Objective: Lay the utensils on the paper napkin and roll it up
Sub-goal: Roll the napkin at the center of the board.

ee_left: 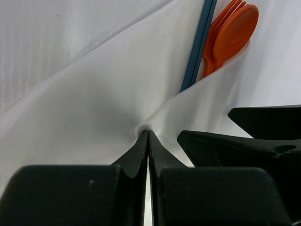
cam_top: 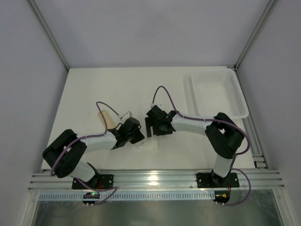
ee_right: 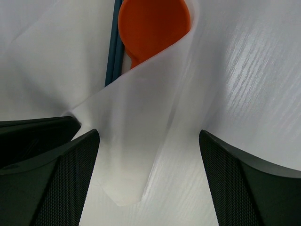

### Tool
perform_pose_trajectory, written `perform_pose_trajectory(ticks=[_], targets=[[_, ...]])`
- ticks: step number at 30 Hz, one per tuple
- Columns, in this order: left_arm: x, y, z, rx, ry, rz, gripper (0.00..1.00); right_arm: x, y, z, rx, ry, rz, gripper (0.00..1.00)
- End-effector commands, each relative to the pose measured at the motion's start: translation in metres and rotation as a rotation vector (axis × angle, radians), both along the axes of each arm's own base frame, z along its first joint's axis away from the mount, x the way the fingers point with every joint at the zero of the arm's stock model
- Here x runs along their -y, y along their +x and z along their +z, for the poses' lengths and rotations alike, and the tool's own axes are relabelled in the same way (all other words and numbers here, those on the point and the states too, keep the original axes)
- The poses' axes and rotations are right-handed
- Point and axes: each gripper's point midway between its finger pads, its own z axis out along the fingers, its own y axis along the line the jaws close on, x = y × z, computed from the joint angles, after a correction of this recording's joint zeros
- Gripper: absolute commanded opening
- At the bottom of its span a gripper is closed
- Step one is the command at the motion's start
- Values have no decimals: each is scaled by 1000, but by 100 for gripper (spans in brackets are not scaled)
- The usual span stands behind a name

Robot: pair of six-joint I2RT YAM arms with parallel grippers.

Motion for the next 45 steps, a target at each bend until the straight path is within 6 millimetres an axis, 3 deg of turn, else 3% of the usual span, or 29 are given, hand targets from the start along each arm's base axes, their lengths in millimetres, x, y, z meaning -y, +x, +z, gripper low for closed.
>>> perform_pose_trajectory(ticks=[1, 10, 22, 31, 36, 40, 41, 44, 45], targets=[[-10, -8, -7, -13, 51, -13, 0, -9, 11, 13, 52, 42, -31, 90], [-10, -9, -9, -20, 49, -8, 0, -16, 12, 14, 53, 71, -25, 93], [-9, -10, -8, -19, 38, -8, 0, -17, 13, -4, 14, 30, -56, 93], [-10, -11, -9, -18, 39, -4, 0, -7, 12, -10, 33, -29, -94, 91], [-12, -11, -9, -15, 40, 0, 0, -8, 14, 12, 80, 22, -95, 90], [-12, -12, -8, -14, 39, 0, 0, 3, 17, 31, 129, 23, -103, 88], [-12, -12, -8, -14, 39, 0, 0, 3, 18, 44, 155, 47, -103, 87], [-13, -12, -8, -14, 39, 2, 0, 0, 14, 57, 172, 105, -73, 74], [-13, -12, -8, -13, 38, 2, 0, -1, 10, 63, 177, 133, -58, 63]])
